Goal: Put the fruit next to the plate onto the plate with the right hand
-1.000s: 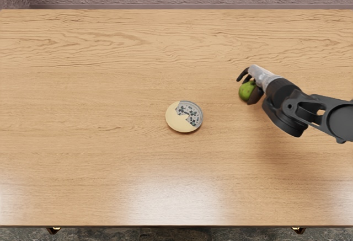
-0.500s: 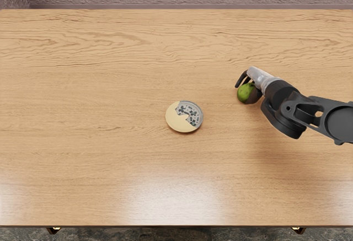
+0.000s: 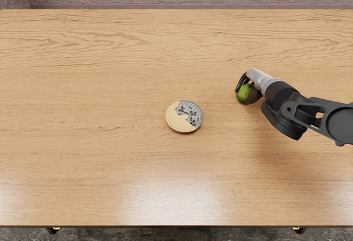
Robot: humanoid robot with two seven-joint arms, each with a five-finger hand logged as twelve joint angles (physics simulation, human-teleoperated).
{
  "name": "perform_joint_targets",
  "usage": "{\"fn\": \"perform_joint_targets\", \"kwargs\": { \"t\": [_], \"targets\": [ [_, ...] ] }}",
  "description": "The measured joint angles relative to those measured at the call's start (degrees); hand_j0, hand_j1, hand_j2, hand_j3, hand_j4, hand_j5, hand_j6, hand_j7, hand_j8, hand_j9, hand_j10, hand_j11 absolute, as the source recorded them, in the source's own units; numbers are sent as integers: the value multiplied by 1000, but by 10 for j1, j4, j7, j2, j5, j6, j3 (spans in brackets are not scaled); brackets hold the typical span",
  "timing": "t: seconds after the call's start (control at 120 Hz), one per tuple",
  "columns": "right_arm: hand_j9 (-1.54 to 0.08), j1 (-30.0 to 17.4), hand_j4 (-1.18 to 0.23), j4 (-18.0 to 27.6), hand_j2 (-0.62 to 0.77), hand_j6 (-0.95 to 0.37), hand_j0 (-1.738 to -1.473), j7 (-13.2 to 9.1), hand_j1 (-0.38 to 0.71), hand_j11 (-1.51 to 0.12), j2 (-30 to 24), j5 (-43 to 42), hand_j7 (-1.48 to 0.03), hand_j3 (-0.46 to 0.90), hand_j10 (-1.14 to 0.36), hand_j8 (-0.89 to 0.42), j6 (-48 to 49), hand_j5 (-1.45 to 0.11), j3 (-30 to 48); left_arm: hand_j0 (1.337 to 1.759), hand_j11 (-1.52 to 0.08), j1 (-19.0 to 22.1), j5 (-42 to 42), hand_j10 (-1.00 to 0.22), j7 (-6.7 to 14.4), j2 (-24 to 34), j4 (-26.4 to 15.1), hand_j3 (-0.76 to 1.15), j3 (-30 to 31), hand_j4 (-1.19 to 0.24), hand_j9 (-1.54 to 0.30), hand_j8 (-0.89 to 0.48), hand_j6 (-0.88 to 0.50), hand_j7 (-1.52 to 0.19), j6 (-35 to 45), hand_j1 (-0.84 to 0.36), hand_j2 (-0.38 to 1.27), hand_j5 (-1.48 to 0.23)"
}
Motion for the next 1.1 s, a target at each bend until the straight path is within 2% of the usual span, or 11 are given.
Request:
{"fn": "perform_joint_targets", "kwargs": {
  "t": [0.083, 0.183, 0.35, 0.683, 0.833, 1.1],
  "targets": [
    [-1011, 0, -699, 9, 202, -376, -1639, 0, 309, -1024, -5, 6, -948, 2, -622, -319, 2, -995, 6, 1658, -18, 0, 0, -14, 0, 0, 0, 0, 0, -14, -18, -14, -14, -18, 0, 332, 3, -18],
    [-1033, 0, -696, 21, 248, -410, -1645, 1, 281, -1048, -16, 12, -955, 2, -678, -359, 11, -1018, 20, 1658, -18, 0, 0, -14, 0, 0, 0, 0, 0, -14, -18, -14, -14, -18, 0, 332, 3, -18],
    [-1062, 0, -689, 36, 248, -416, -1653, 1, 270, -1083, -27, 19, -962, 3, -678, -357, 26, -1046, 44, 1658, -18, 1, 0, -14, 0, 0, 0, 0, 0, -14, -18, -14, -14, -18, 0, 332, 3, -18],
    [-1088, 10, -680, 91, 267, -403, -1658, 1, 282, -1119, -43, 87, -966, 4, -654, -335, 55, -1072, 94, 1658, -18, 3, 1, -14, 0, 0, 0, 0, 0, -14, -18, -14, -14, -18, 0, 332, 3, -18],
    [-1110, 25, -684, 104, 287, -382, -1658, 1, 299, -1140, -28, 121, -979, 4, -634, -308, 57, -1097, 99, 1658, -18, 4, 1, -14, 0, 0, 0, 0, 0, -14, -18, -14, -14, -18, 0, 332, 3, -18],
    [-1086, 39, -706, 108, 442, -357, -1658, 0, 379, -1104, 21, 153, -998, 2, -674, -304, 53, -1109, 100, 1658, -18, 4, 1, -14, 0, 0, 0, 0, 0, -14, -18, -14, -14, -18, 0, 332, 3, -18]
  ]
}}
